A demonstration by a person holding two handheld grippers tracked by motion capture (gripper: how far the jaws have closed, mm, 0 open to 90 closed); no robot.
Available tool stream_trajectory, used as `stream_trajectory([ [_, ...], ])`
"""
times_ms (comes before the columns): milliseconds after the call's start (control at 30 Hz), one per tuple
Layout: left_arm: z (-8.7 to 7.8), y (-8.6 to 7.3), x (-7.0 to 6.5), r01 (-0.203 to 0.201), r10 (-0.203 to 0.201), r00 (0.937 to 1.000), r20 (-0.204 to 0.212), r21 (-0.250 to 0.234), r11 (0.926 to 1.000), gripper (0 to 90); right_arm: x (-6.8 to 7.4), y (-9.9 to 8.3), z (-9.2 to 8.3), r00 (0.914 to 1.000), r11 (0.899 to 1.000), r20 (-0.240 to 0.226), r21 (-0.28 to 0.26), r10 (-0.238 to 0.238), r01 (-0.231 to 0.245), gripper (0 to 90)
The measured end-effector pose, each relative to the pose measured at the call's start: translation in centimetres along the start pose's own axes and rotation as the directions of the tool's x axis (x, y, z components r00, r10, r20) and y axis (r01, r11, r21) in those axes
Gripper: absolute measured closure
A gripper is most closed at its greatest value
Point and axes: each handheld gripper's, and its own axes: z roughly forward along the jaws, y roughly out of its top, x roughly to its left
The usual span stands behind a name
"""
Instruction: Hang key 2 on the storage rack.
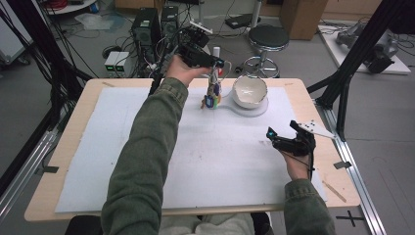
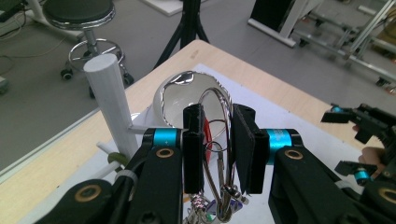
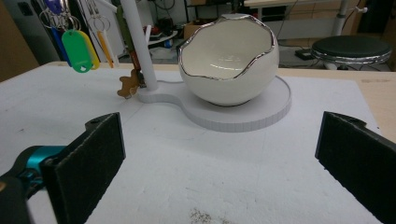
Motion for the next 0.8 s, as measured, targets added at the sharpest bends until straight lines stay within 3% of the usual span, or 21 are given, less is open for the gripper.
stream_trajectory([
  [100, 0.1, -0.1, 0.6, 0.006, -0.006, 0.9998, -0.019, 0.01, 0.9999, 74.6, 0.1, 0.0, -0.1, 1.0, 1.0, -0.001, -0.001, -0.005, 0.005, 0.5],
  [300, 0.3, -0.5, 1.8, 0.036, -0.035, 0.9992, -0.017, 0.019, 0.9992, 74.5, 0.0, 0.1, -0.1, 1.0, 1.0, -0.001, -0.008, 0.0, 0.0, 0.5],
  [433, 0.9, -1.0, 2.8, 0.041, -0.04, 0.9987, -0.032, 0.054, 0.9977, 74.6, -0.1, 0.0, -0.1, 1.0, 1.0, -0.002, -0.004, 0.002, -0.002, 0.5],
  [800, 2.3, -1.7, 3.6, 0.058, -0.054, 0.997, -0.054, 0.067, 0.9961, 74.4, -0.3, 0.0, -0.2, 0.9999, 1.0, 0.003, -0.005, 0.014, -0.014, 0.5],
])
